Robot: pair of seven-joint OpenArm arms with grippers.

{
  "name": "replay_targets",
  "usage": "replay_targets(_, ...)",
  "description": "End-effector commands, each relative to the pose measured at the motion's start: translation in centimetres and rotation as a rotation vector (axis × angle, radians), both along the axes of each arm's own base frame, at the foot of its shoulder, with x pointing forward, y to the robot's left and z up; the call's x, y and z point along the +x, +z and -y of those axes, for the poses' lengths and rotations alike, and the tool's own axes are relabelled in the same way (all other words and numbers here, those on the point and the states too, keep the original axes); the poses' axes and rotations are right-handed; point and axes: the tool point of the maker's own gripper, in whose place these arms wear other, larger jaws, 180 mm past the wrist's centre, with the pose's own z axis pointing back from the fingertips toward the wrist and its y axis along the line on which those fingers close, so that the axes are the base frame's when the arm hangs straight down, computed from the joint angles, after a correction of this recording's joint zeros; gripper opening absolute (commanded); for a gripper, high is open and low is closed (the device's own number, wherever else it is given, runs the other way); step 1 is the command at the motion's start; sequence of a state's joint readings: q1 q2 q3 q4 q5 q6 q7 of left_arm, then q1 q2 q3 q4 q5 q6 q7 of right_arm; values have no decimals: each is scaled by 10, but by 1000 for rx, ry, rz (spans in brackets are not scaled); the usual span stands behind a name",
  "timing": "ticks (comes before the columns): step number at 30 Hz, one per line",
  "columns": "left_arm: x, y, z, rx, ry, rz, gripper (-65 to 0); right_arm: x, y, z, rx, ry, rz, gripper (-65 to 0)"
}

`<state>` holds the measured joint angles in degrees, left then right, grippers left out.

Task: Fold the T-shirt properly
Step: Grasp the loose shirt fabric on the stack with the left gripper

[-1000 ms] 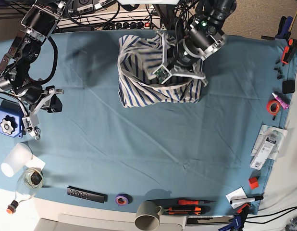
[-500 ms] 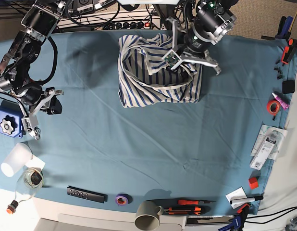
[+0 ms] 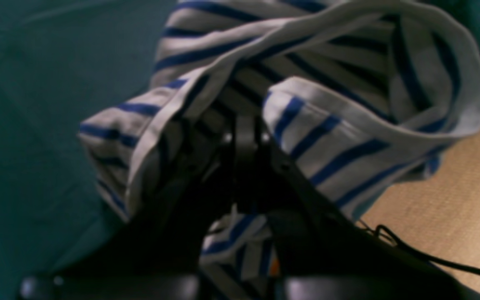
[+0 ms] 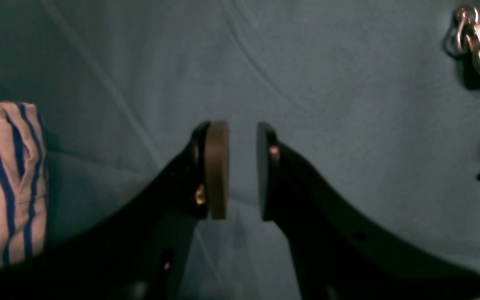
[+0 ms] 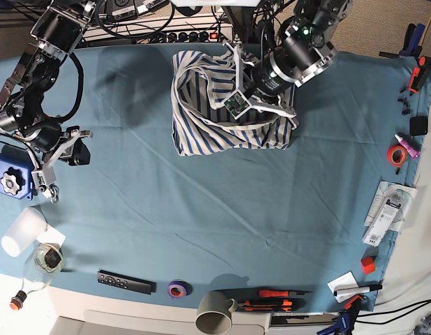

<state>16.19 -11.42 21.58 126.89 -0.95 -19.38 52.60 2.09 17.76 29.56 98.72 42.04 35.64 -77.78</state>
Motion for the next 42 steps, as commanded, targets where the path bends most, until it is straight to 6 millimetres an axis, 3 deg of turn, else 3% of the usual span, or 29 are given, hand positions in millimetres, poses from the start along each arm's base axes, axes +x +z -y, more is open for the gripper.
replay_targets(1,5,8,4,-27,-3,28,-650,8,16,3,-9,6,55,-525)
replay_targets(5,3,-2,0,15,-10,-5,-650,8,16,3,-9,6,55,-525)
replay_targets(11,-30,-32,-16,167,-89,-125,-650,8,16,2,-8,6,57,-525)
replay_targets(15,-42,-36,-32,224,-89,-143,-650,9,17,2,-8,6,60,-525)
replay_targets(25,-26,-28,-67,336,74,-65,-650,9,17,2,-8,6,60,-525)
replay_targets(27,-21,-21,-63,291,98,-37,-650,9,17,2,-7,6,60,-525)
replay_targets(30,-16,-3,-38,146,43,15,-650,10,18,2,-6,5,67,-525)
replay_targets(36,-30,15,7,-58,-115,-24,-650,10,18,2,-6,5,67,-525)
replay_targets(42,-31,21,17,-107,-110,-36,-650,10,18,2,-6,5,67,-525)
